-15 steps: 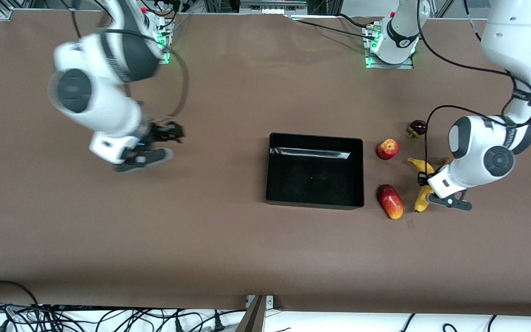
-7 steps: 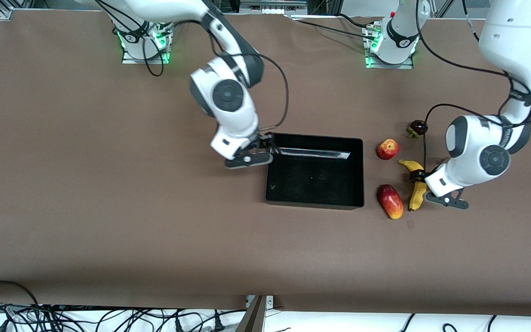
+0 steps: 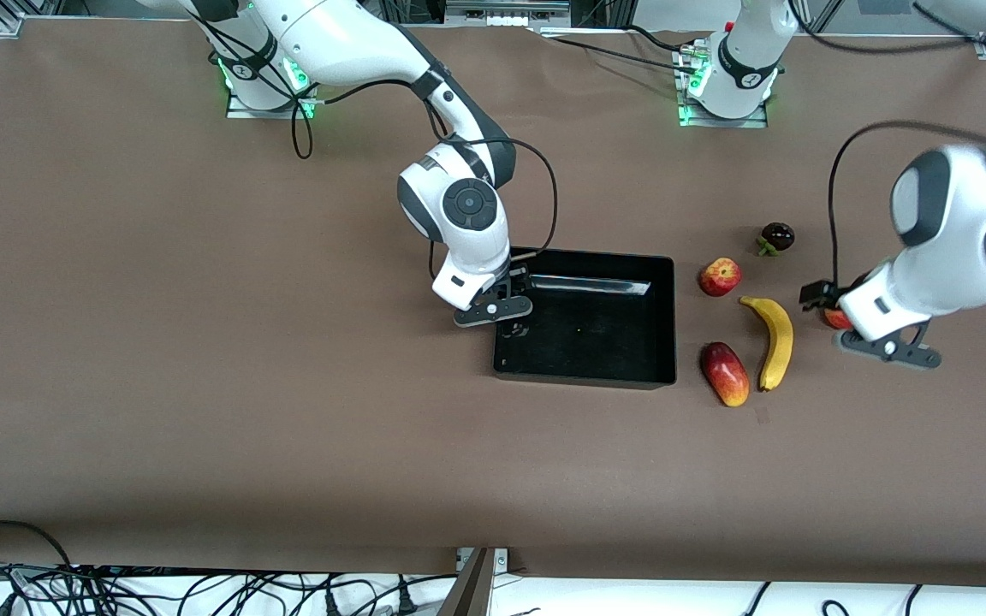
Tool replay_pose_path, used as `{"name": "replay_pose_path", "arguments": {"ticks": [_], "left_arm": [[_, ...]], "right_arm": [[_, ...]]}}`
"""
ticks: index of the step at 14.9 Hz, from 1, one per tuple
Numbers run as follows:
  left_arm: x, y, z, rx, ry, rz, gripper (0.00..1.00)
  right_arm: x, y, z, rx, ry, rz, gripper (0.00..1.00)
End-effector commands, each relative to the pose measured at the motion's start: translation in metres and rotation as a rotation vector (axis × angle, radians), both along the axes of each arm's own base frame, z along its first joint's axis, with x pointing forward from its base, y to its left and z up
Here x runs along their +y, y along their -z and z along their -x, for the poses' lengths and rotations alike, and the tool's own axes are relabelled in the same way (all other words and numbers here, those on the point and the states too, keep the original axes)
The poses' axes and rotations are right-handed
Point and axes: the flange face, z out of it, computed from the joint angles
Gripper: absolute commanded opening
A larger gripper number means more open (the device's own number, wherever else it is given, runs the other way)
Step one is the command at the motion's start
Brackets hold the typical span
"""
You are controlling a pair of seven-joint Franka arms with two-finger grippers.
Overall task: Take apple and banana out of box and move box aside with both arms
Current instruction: 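Grasp the tray rim with the right gripper and drag it away from the fruits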
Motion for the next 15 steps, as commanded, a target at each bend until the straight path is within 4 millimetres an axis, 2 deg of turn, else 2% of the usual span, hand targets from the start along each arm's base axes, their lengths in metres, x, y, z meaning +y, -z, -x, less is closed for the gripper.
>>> {"name": "replay_pose_path", "arguments": {"ticks": [1,2,4,5,7,10,11,12,13,15], "left_arm": [[-0.003,-0.066,0.030,-0.023,-0.051,0.055,1.00],[-0.007,-0.087,0.042,-0.014,-0.062,0.078,1.00],[-0.021,-0.126,0.069,0.022,-0.045,0.070,1.00],[-0.024,-0.152,0.073,0.024,-0.037,0.068,1.00],[-0.024,-0.180,0.073,0.020,-0.039,0.068,1.00],[-0.022,-0.163,0.039,0.031,-0.046,0.065,1.00],[-0.019,-0.158,0.033,0.029,-0.058,0.066,1.00],[-0.014,-0.161,0.028,-0.026,-0.072,0.071,1.00],[-0.012,-0.168,0.027,-0.093,-0.073,0.072,1.00],[-0.010,-0.164,0.031,-0.112,-0.078,0.076,1.00]], "right_arm": [[0.003,-0.002,-0.003,-0.017,0.014,0.004,0.12],[0.002,0.000,-0.004,-0.015,0.014,0.006,0.04],[0.001,0.006,-0.004,-0.010,-0.004,0.014,0.00],[0.000,0.004,-0.005,-0.012,0.001,0.017,0.00],[-0.004,-0.007,-0.010,-0.013,0.017,0.007,0.00],[-0.032,-0.035,-0.032,-0.002,0.051,0.013,0.00],[-0.049,-0.052,-0.043,0.001,0.067,0.018,0.00],[-0.073,-0.073,-0.060,-0.001,0.061,0.013,0.00],[-0.104,-0.093,-0.078,0.000,0.046,0.008,0.00],[-0.185,-0.121,-0.115,0.027,0.040,0.020,0.00]]}}
